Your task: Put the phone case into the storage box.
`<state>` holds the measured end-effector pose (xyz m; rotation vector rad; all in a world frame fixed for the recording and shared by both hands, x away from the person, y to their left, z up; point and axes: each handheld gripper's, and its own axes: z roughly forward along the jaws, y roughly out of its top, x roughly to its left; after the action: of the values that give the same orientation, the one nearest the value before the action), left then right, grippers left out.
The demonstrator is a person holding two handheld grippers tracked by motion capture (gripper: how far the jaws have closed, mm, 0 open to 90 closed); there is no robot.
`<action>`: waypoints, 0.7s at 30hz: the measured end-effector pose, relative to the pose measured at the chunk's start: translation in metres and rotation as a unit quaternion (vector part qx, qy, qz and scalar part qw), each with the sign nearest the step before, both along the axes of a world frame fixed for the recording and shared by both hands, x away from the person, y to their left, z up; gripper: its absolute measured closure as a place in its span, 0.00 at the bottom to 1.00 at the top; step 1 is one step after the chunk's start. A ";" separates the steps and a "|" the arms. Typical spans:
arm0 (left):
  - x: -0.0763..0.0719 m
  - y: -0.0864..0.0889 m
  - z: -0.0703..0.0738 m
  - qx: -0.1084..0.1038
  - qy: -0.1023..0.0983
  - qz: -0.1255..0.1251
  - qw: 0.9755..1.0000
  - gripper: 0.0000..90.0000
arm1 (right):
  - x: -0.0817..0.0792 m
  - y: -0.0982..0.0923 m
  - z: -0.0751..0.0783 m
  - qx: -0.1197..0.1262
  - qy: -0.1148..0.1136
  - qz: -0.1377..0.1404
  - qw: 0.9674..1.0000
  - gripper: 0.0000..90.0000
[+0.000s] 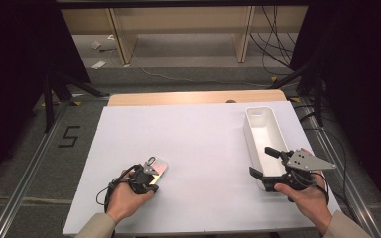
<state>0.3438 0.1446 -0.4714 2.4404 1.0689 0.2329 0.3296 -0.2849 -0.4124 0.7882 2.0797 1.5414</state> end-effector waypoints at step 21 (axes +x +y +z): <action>0.000 0.012 0.006 0.014 0.015 0.009 1.000 0.97 | 0.000 0.000 0.000 0.001 -0.001 -0.001 1.000 0.17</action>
<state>0.3441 0.1568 -0.4649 2.4674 1.1078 0.2175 0.3296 -0.2849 -0.4122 0.7891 2.0771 1.5420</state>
